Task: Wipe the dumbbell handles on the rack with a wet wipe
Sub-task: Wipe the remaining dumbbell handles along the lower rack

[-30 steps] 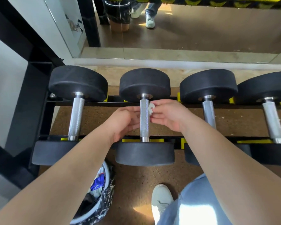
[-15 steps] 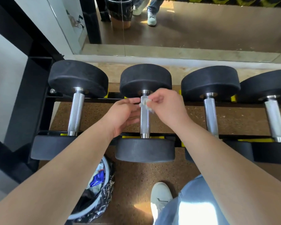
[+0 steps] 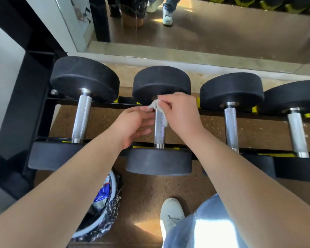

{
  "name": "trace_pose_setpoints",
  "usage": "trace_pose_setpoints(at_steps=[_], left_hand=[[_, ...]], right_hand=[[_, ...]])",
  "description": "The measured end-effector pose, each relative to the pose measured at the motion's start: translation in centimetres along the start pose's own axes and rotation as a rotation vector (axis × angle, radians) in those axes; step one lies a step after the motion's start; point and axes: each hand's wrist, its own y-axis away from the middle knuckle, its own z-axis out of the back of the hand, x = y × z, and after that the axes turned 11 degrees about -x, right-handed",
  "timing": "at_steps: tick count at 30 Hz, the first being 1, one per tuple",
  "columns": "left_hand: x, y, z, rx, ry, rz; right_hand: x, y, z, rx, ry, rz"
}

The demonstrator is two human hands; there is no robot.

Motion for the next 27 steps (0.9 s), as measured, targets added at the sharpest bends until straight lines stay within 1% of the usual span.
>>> trace_pose_setpoints(at_steps=[1,3,5,8,9,10,11,13,15,16,17,18,21,22,23,24,26,27], left_hand=[[0.0,0.0,0.0,-0.004,0.007,-0.001],[0.0,-0.1,0.2,-0.012,0.019,-0.009],[-0.2,0.0,0.3,-0.019,0.028,-0.007],[-0.4,0.2,0.5,-0.013,-0.019,-0.005],[-0.4,0.4,0.6,-0.001,-0.044,-0.004],[-0.3,0.5,0.6,0.014,-0.069,-0.011],[-0.2,0.6,0.7,0.029,-0.092,-0.027],[-0.1,0.9,0.9,0.054,-0.134,-0.087],[-0.2,1.0,0.9,0.067,-0.150,-0.158],[-0.2,1.0,0.8,0.068,-0.142,-0.186],[-0.3,1.0,0.7,0.059,-0.132,-0.208],[-0.2,0.9,0.7,0.041,-0.131,-0.225],[0.2,0.9,0.7,0.047,-0.197,-0.265],[0.5,1.0,0.8,0.061,-0.230,-0.282],[0.7,1.1,0.8,0.059,-0.258,-0.307],[0.8,1.2,0.8,0.042,-0.267,-0.334],[0.8,1.1,0.7,0.013,-0.235,-0.369],[0.9,1.2,0.5,0.019,-0.226,-0.389]], right_hand=[[0.0,-0.2,-0.2,-0.013,0.049,0.017],[0.3,-0.2,-0.2,0.043,0.149,0.054],[0.9,0.2,0.6,0.210,0.193,0.057],[2.3,1.1,2.6,0.574,0.182,0.016],[2.7,1.4,2.9,0.655,0.182,0.021],[2.8,1.6,3.0,0.668,0.181,0.026],[2.8,1.5,2.8,0.616,0.179,0.007],[2.3,1.0,2.1,0.369,0.099,-0.108],[1.8,0.4,1.4,0.113,0.006,-0.159],[1.7,0.2,1.4,0.056,-0.018,-0.169],[1.7,0.2,1.6,0.068,-0.039,-0.180],[1.9,0.2,2.1,0.154,-0.053,-0.196],[2.0,1.0,3.7,0.580,0.015,-0.242],[1.9,1.2,4.1,0.653,0.013,-0.262],[1.8,1.2,4.3,0.660,-0.032,-0.296],[1.7,1.1,4.2,0.602,-0.100,-0.351],[1.4,0.8,3.8,0.398,-0.258,-0.482],[1.3,0.7,3.6,0.327,-0.359,-0.556]])
